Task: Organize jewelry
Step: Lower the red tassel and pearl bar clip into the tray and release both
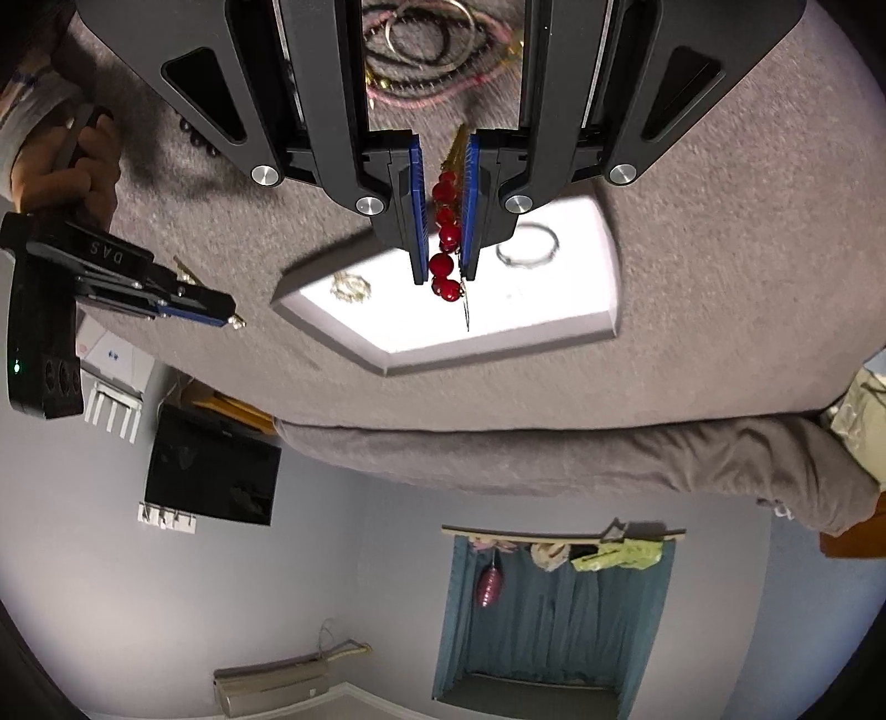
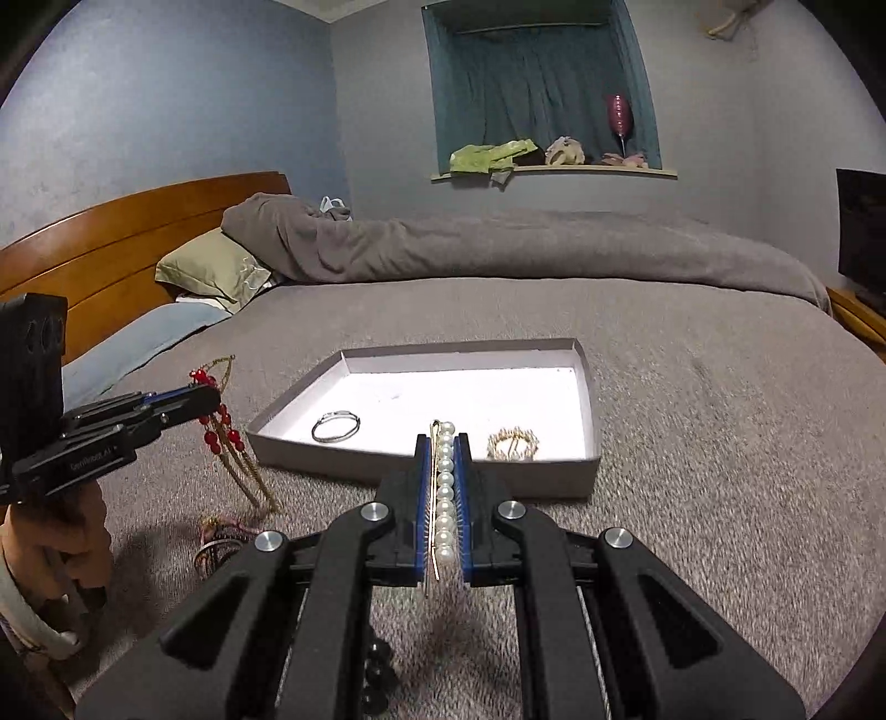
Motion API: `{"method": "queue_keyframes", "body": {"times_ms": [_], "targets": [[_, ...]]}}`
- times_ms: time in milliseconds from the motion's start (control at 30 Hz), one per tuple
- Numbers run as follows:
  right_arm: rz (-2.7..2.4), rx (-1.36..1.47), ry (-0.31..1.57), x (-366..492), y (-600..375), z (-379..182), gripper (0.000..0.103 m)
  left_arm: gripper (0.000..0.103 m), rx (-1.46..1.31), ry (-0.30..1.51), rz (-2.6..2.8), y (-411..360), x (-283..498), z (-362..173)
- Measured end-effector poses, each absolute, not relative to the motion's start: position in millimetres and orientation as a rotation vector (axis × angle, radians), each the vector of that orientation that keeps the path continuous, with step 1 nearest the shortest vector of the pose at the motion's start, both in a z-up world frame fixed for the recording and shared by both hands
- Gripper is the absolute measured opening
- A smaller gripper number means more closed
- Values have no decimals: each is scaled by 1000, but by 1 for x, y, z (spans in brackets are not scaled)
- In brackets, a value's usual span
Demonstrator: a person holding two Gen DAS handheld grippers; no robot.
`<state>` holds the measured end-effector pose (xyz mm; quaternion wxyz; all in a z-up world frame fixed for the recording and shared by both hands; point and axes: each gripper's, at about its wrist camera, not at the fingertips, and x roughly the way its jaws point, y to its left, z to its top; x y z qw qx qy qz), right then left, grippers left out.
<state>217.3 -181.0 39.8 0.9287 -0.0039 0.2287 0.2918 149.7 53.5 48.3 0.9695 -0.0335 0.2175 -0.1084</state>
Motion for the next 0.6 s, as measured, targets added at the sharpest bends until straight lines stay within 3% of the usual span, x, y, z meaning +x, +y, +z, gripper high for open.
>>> {"method": "queue_keyframes", "body": {"times_ms": [600], "targets": [[604,-4,537,287,-162,51,8,12,-124,414,-244,77,221,85]]}}
